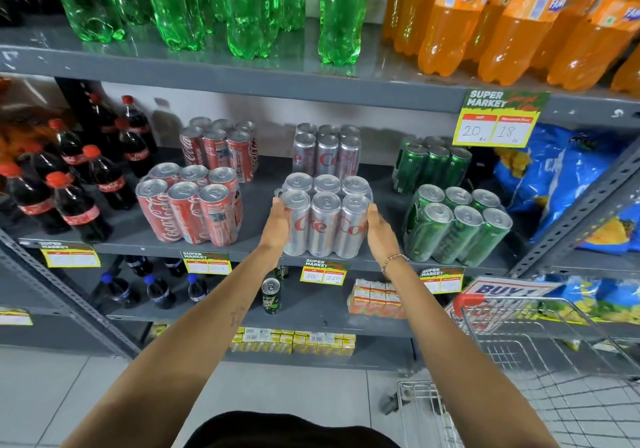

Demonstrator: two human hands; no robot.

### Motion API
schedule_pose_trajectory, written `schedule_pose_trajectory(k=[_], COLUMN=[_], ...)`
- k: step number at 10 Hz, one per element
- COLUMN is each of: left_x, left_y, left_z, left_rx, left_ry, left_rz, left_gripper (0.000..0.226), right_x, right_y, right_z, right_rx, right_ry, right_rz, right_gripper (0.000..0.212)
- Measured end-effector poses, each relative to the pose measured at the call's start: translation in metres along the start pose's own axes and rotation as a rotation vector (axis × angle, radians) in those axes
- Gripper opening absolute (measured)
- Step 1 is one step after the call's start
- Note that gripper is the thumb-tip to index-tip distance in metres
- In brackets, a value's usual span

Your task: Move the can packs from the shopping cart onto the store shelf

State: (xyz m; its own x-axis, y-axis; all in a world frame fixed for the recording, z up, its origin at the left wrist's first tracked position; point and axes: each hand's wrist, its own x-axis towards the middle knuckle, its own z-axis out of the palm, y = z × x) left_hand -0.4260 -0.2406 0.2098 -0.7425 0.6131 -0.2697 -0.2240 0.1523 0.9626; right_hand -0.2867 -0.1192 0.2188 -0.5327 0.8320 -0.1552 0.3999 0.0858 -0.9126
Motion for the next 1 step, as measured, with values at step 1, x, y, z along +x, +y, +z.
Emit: schedule_pose_trajectory(k=[1], left_x=[-0.0182], left_y=[0.005], left_z=[0.0008], left_rx=[0.242], left_ry=[0.226], left_rz=[0.275], left_gripper=[0.06], right_x=[-0.0359], right_y=[-0.0082], right_z=[-0.0047], right_rx=[-0.184], right_ry=[0.177], right_rz=[-0.231], right_gripper=[0.034])
